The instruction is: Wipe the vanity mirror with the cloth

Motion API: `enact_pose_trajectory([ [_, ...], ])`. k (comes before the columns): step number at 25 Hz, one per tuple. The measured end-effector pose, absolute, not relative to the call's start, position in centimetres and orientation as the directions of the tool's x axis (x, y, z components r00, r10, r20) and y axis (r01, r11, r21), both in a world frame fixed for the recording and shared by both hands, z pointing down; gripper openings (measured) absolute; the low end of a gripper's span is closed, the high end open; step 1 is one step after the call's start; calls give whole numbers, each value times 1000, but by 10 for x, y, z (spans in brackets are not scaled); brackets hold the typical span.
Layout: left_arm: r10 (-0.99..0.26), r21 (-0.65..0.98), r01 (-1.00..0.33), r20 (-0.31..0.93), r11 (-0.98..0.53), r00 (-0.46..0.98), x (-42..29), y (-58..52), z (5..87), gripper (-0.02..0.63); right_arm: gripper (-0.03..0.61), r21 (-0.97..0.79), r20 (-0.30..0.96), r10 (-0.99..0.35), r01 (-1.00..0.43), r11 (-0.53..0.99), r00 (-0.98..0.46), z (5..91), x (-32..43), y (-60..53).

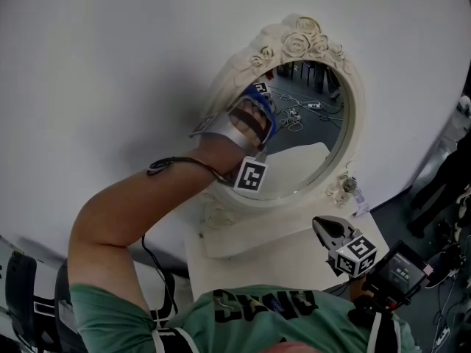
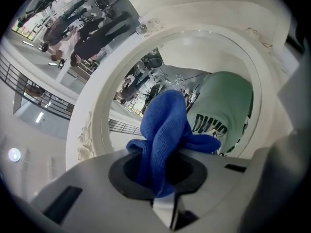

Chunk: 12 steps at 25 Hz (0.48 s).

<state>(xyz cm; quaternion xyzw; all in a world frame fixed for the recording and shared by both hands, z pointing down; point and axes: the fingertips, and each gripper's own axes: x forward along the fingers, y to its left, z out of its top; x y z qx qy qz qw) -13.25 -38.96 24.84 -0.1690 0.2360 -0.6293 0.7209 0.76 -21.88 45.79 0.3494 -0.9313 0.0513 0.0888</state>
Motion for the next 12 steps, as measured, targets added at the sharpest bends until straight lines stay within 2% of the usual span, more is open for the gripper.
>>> enact_pose_trajectory([
  [6, -986, -530, 833, -120, 160, 113, -103, -403, 251, 71, 8, -43, 183, -674, -691, 722, -716, 460, 35, -221],
  [12, -980, -526, 827, -104, 199, 169, -39, -429, 259, 71, 8, -69, 190, -718, -738, 671, -670, 469, 75, -216],
])
